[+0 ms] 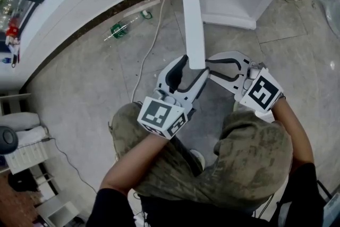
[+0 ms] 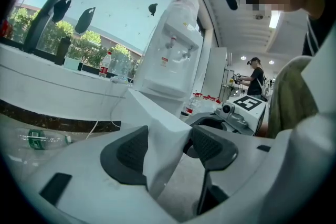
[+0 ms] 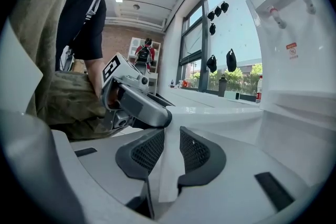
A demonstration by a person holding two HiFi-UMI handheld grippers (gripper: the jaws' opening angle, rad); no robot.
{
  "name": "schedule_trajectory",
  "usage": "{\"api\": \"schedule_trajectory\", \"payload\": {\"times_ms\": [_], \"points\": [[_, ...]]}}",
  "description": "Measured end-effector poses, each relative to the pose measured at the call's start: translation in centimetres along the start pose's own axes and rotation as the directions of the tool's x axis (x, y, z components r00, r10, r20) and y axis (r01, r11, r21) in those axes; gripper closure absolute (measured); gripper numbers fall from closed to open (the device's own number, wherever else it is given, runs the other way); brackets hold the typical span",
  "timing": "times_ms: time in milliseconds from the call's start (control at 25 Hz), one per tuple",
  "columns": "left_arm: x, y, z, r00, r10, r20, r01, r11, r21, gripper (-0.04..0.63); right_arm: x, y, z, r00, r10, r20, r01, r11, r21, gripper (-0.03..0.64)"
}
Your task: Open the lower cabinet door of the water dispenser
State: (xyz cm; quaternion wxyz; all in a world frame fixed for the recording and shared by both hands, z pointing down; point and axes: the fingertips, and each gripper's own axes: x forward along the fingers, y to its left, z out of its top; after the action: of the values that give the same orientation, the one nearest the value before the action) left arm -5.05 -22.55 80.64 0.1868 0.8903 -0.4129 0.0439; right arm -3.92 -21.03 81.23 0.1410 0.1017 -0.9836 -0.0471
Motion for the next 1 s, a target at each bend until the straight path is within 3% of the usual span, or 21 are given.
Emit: {"api": "schedule_trajectory", "payload": {"times_ms": [360, 800, 1000], "points": [[-1.1, 1.7, 0.3, 0.998, 0.062, 0.006, -0.062, 0.998, 0.012, 0.347, 2.0, 0.4, 0.4, 0.999, 0.034, 0.024, -0.035, 0.999, 0.022, 0.532], [-2.4, 3.3, 0.7, 0.990, 0.140, 0.020, -0.140, 0.989, 0.034, 0.400, 3.6, 0.1, 1.0, 0.987, 0.049, 0.150, -0.084, 0.968, 0.238, 0.532], [-3.3, 4.4, 0.7, 0.985, 0.169, 0.016, -0.170, 0.984, 0.050, 0.407, 3.7, -0.2, 1.0, 0.988, 0.053, 0.145, -0.088, 0.965, 0.247, 0.532]]}}
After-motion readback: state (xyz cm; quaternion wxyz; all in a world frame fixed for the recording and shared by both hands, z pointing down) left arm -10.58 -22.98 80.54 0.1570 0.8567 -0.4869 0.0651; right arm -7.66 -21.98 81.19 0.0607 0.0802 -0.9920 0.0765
